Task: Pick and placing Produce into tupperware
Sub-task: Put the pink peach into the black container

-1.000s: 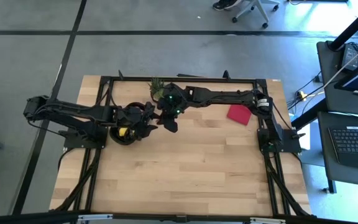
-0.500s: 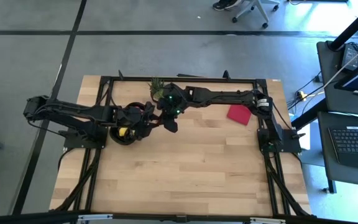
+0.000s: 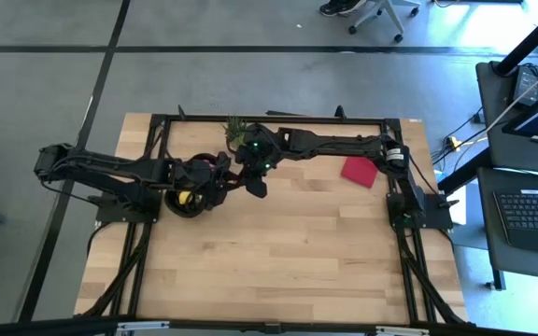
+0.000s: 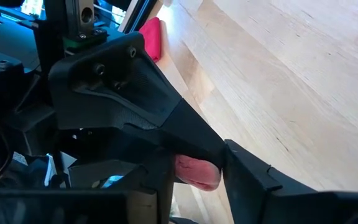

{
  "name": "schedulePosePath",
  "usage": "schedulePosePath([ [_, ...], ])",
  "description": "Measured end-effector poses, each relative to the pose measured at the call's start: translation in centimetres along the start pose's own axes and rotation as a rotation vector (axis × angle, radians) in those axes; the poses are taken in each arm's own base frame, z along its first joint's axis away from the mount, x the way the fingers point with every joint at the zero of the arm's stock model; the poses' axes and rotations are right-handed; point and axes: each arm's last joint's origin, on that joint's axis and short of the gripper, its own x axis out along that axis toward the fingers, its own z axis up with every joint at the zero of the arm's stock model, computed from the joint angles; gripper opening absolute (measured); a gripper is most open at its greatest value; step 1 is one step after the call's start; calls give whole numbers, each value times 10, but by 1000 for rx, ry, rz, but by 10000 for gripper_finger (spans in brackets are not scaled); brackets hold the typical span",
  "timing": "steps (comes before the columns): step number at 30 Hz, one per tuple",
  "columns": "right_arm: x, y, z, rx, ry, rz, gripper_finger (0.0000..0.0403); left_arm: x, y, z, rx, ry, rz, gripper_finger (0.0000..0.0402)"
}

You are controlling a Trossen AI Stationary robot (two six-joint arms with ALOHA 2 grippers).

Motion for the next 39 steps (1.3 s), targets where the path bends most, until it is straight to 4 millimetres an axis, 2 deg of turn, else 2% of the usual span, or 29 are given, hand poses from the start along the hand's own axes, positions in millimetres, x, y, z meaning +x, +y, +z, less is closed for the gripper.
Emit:
schedulePosePath([
  [5, 0, 0, 0, 5, 2, 1, 79, 0, 0, 0, 1, 8, 9, 92],
  [9, -1, 0, -2, 69, 30, -8, 102, 1, 1, 0, -15, 6, 14, 89],
  [12, -4, 0, -6, 99, 83, -21, 131, 1, 0, 0, -17, 14, 21, 86],
  [14, -8, 3, -16, 155, 186, -1, 153, 1, -1, -3, -13, 70, 26, 79],
  [19, -7, 3, -30, 204, 299, -50, 211, 1, -2, -7, -58, 142, 56, 60],
  [24, -17, -5, -47, 266, 476, -230, 251, -2, -8, -20, -242, 316, 75, 65],
  [29, -32, -16, -62, 321, 635, -433, 262, -3, -11, -38, -500, 469, 80, 71],
  [34, -40, -28, -70, 367, 689, -465, 263, -4, -7, -55, -711, 562, 131, 75],
  [39, -50, -35, -77, 417, 775, -474, 263, -4, -4, -61, -745, 585, 148, 94],
])
